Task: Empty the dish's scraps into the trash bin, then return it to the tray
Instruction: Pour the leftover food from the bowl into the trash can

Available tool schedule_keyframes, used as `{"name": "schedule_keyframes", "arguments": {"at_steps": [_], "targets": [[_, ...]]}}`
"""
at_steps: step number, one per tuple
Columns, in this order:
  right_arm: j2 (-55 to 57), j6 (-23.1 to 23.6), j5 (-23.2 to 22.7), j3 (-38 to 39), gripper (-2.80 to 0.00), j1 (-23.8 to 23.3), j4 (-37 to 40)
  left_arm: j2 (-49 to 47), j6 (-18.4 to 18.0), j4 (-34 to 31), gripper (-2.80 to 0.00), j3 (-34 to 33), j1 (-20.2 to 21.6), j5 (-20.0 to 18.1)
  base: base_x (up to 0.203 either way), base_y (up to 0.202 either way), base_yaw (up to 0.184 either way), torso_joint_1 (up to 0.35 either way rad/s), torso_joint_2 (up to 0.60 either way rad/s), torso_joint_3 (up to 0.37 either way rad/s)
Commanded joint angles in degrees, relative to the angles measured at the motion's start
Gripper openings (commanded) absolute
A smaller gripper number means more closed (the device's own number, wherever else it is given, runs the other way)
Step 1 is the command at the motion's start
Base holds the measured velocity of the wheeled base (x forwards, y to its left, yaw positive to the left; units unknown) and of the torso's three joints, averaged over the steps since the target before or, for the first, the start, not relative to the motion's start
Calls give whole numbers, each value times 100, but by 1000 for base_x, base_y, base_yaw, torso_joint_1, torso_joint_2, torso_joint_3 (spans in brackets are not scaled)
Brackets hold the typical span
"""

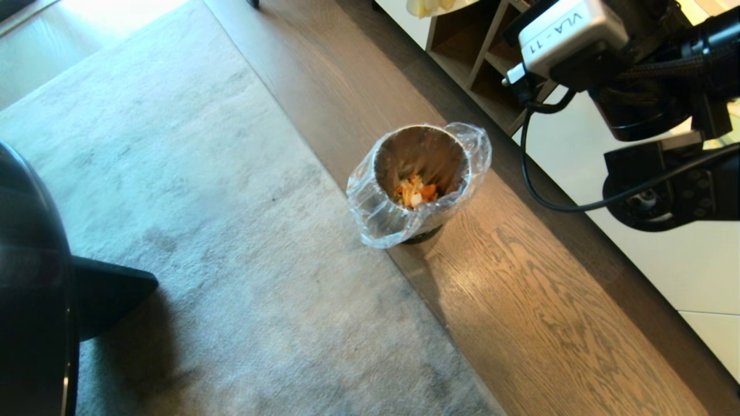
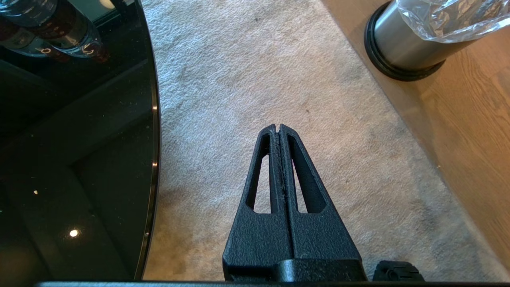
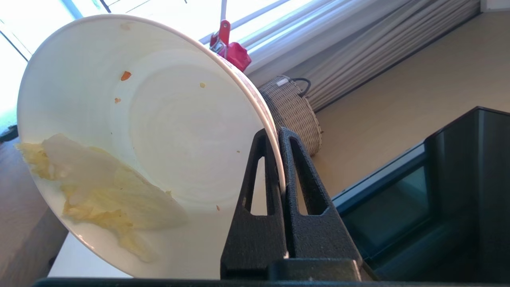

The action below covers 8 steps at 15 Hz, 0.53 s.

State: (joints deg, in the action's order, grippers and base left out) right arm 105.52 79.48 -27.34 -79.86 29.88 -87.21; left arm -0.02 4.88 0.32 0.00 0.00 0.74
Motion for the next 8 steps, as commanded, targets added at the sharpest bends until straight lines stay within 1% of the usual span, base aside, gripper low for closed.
{"name": "schedule_keyframes", "arguments": {"at_steps": [1, 3, 5, 8], "targets": [[-117, 50, -21, 93, -280, 48, -261, 2, 5, 3, -280, 0, 0, 5, 0, 0, 0, 0, 0, 0], [-178, 46, -18, 126, -280, 113, -261, 2, 5, 3, -280, 0, 0, 5, 0, 0, 0, 0, 0, 0], [-297, 71, -17, 377, -280, 131, -261, 2, 5, 3, -280, 0, 0, 5, 0, 0, 0, 0, 0, 0], [-356, 66, -17, 399, -280, 132, -261, 2, 5, 3, -280, 0, 0, 5, 0, 0, 0, 0, 0, 0]]}}
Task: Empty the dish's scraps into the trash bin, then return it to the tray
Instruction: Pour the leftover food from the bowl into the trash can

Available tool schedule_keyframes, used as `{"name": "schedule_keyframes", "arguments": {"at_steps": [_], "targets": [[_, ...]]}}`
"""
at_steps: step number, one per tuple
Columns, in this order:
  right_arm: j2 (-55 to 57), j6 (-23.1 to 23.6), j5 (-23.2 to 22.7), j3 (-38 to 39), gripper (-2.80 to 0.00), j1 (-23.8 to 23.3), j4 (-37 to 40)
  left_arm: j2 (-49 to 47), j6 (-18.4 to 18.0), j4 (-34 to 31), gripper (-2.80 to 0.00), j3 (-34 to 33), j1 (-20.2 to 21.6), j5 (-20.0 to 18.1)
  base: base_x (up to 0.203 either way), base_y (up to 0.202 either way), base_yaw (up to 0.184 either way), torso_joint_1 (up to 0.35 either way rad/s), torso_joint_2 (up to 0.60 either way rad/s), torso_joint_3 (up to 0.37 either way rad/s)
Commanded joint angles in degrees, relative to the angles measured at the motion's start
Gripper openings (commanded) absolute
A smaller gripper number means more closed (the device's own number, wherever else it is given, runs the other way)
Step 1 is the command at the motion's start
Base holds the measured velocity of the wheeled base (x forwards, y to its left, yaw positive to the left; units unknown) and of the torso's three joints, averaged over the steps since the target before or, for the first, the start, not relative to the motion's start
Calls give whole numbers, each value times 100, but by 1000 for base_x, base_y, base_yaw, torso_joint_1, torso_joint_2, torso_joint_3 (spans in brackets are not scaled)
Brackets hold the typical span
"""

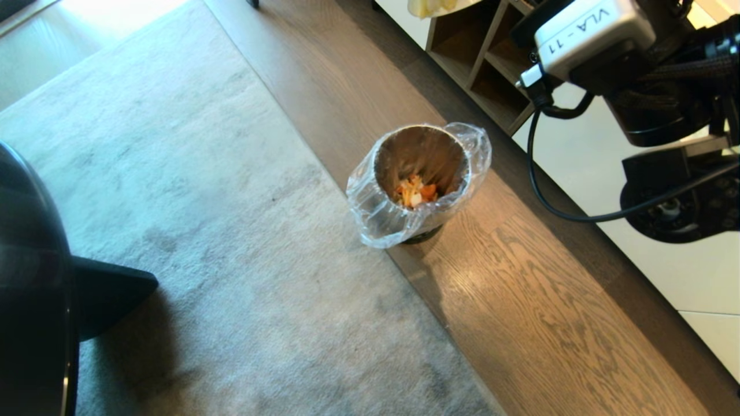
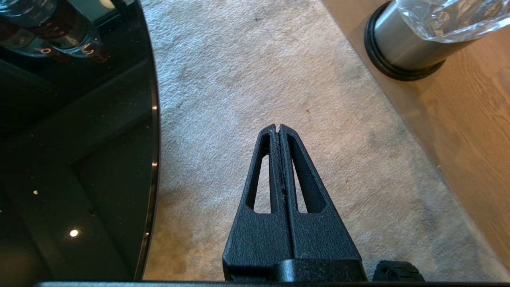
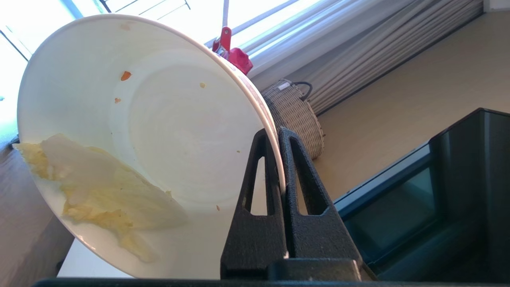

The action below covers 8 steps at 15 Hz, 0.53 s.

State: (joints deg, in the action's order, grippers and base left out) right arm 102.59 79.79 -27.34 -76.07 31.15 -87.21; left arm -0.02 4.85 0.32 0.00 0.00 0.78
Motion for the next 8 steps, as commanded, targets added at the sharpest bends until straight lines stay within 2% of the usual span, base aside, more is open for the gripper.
{"name": "schedule_keyframes", "arguments": {"at_steps": [1, 8], "targets": [[-78, 25, -17, -60, -280, 5, -261, 2, 7, 3, -280, 0, 0, 1, 0, 0, 0, 0, 0, 0], [-193, 10, -10, -65, -280, 2, -258, 2, 7, 3, -280, 0, 0, 1, 0, 0, 0, 0, 0, 0]]}}
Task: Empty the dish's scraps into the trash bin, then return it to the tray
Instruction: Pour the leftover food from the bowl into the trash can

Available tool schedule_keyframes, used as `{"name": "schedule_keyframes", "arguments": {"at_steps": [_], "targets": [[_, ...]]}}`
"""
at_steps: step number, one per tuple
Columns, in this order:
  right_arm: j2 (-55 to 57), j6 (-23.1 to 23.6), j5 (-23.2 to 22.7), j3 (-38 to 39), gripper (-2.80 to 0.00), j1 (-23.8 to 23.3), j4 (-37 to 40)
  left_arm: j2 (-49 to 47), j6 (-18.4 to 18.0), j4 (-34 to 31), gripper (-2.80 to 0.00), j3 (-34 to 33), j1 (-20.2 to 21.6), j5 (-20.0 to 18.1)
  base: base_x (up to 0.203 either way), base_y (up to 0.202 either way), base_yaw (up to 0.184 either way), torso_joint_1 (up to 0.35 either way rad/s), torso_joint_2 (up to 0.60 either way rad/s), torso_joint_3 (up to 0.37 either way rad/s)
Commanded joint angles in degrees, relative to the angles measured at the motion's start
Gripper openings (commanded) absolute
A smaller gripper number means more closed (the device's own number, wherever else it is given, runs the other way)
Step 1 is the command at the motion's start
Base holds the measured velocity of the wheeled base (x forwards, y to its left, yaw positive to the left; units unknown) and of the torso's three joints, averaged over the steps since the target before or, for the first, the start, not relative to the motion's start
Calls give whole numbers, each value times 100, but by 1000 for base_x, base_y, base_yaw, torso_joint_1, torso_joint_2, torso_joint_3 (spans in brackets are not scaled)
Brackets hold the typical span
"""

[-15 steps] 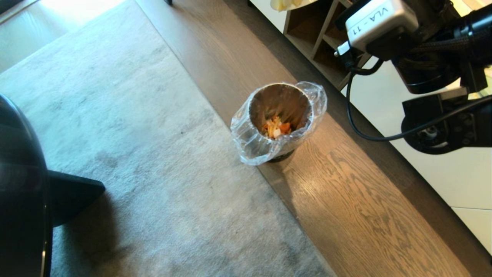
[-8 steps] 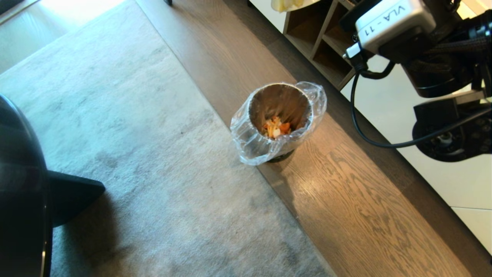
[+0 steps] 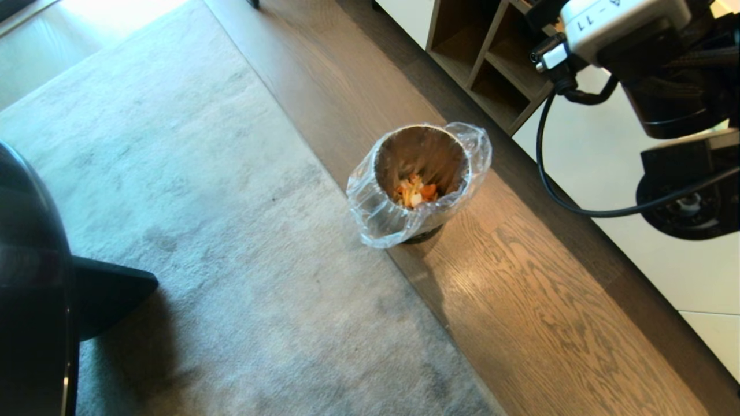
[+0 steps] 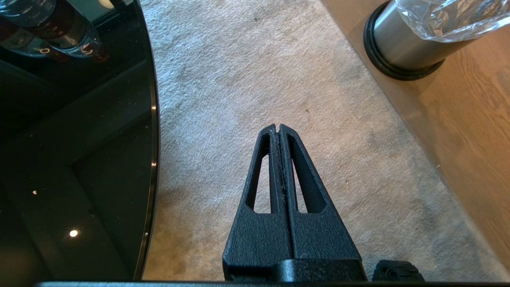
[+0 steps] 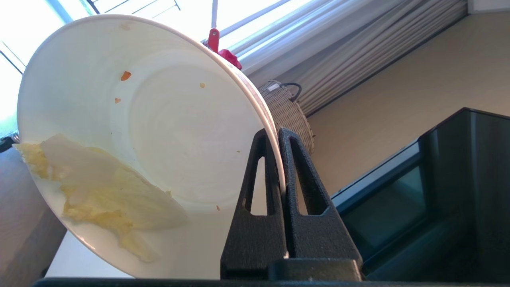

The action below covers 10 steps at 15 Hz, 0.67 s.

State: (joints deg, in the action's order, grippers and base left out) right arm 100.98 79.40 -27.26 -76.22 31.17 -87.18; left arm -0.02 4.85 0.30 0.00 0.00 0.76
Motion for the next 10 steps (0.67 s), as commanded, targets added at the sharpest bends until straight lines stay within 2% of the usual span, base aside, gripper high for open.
{"name": "schedule_keyframes", "arguments": {"at_steps": [1, 5, 10], "targets": [[-36, 46, -18, 61, -280, 0, -260, 2, 7, 5, -280, 0, 0, 3, 0, 0, 0, 0, 0, 0], [61, 35, -23, 457, -280, -49, -260, 2, 7, 5, -280, 0, 0, 3, 0, 0, 0, 0, 0, 0], [1023, 86, 28, 790, -280, -214, -264, 2, 7, 5, -280, 0, 0, 3, 0, 0, 0, 0, 0, 0]]}}
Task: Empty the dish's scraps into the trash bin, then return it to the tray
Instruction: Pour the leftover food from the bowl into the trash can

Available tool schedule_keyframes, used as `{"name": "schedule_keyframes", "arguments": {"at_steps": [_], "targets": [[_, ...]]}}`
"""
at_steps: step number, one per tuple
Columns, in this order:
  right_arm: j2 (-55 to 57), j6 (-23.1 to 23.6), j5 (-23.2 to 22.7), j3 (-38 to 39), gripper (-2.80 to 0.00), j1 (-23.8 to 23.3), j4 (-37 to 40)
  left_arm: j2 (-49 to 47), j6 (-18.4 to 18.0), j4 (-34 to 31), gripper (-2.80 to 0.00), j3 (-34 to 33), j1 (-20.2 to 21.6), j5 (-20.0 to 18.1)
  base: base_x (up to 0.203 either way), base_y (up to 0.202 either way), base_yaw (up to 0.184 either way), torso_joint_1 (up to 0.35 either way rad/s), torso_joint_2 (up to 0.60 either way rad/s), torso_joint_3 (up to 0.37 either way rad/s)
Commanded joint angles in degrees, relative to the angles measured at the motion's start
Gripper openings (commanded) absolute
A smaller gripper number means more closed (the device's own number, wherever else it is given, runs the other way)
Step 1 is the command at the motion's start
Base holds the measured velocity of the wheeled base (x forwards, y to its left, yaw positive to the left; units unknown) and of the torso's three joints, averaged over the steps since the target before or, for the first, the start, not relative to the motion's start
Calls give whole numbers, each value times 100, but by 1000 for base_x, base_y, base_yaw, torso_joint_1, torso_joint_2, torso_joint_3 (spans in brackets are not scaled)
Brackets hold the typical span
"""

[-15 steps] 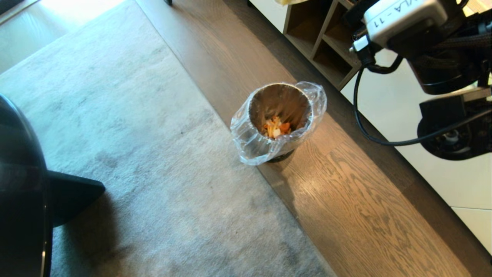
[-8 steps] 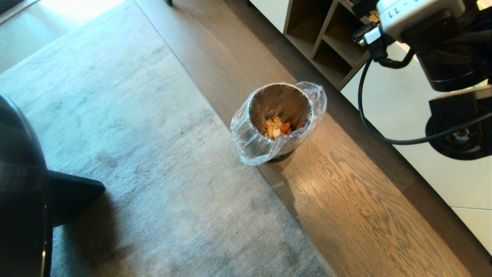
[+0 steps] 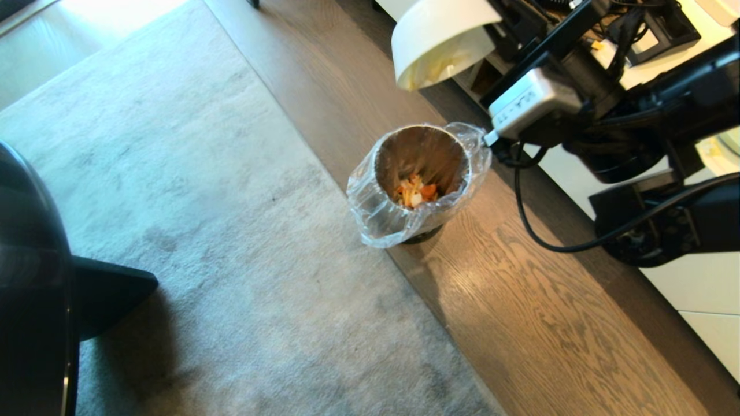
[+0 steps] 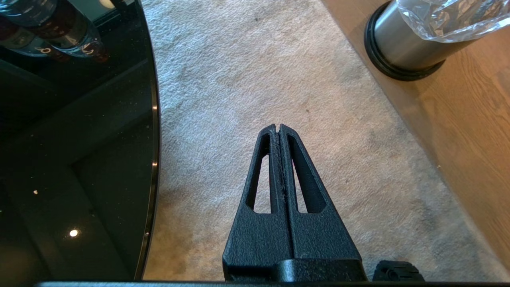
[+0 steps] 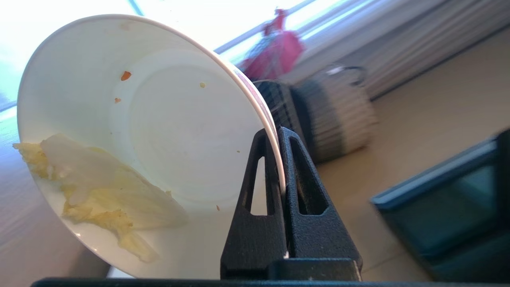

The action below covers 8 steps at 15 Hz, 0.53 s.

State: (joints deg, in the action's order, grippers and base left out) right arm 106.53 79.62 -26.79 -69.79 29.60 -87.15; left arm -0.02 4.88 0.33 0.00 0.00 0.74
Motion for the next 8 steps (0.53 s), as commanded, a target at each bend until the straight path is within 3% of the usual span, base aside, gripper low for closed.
{"name": "schedule_keyframes", "arguments": {"at_steps": [1, 3, 6, 8], "targets": [[670, 111, -22, 220, -280, -147, -267, 2, 5, 2, -280, 0, 0, 5, 0, 0, 0, 0, 0, 0], [997, 134, -21, 132, -280, -332, -267, 2, 5, 2, -280, 0, 0, 5, 0, 0, 0, 0, 0, 0], [1002, -17, -12, -957, -280, -377, -264, 2, 5, 2, -280, 0, 0, 5, 0, 0, 0, 0, 0, 0], [855, -155, -11, -895, -280, -388, -265, 2, 5, 2, -280, 0, 0, 5, 0, 0, 0, 0, 0, 0]]}}
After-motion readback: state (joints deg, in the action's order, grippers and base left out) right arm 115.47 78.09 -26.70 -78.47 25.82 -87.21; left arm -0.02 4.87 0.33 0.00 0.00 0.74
